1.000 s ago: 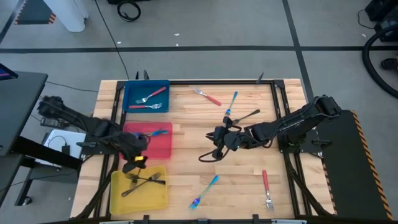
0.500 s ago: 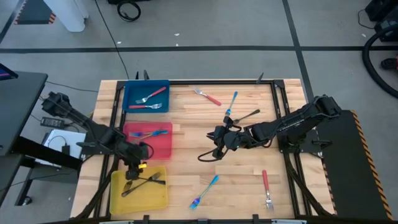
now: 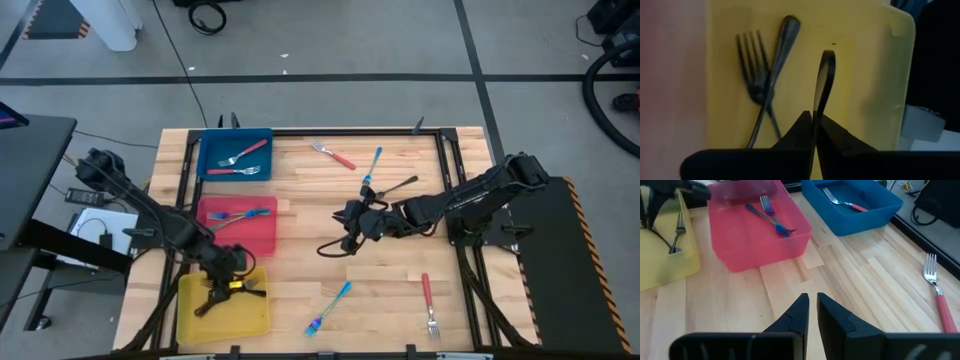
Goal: Sort silverware by color (type)
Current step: Put the black fork into the yellow bin, then put the pink fork into the blue bin
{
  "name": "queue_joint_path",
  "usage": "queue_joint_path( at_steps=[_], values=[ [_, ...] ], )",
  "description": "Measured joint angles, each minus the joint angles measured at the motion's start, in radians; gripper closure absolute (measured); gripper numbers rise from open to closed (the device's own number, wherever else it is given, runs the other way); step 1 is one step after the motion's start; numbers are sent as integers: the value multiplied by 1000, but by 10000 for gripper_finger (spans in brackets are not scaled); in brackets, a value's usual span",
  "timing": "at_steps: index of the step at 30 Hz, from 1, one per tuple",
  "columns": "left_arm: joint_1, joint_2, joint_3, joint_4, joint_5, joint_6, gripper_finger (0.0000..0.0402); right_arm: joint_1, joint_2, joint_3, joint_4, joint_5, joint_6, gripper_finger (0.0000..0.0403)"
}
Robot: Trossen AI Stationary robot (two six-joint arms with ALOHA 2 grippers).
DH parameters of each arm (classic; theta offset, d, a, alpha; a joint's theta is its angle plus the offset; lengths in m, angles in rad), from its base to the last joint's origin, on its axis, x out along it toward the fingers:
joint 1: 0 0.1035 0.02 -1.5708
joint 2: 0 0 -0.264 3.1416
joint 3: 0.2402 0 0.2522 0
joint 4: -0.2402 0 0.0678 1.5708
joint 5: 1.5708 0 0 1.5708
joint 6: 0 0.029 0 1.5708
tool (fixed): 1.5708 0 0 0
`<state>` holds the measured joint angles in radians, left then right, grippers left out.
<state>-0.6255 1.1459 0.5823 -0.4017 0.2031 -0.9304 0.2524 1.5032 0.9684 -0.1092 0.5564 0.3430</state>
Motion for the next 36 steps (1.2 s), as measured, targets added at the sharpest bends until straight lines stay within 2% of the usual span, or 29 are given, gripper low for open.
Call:
queue_joint_path(
  at_steps=[13, 19, 23, 25, 28, 33, 36],
  values=[
    [-3, 45, 0, 38, -23, 2, 310, -6, 0, 0, -19, 1, 5, 357],
    [37, 45, 0, 40, -26, 38, 306, -25, 0, 0, -19, 18, -2, 357],
    [88, 45, 4, 36, -12, 95, 306, -99, 0, 0, 2, 36, -6, 357],
    [113, 45, 22, 36, 20, 105, 306, -162, 0, 0, 21, -1, -20, 357],
    [144, 45, 70, 36, 56, 160, 306, -271, 0, 0, 48, -118, -58, 357],
    [185, 44, 179, 39, 53, 410, 306, -434, 0, 0, 85, -297, -177, 357],
    [204, 44, 231, 42, -6, 560, 306, -500, 0, 0, 66, -350, -205, 357]
  ],
)
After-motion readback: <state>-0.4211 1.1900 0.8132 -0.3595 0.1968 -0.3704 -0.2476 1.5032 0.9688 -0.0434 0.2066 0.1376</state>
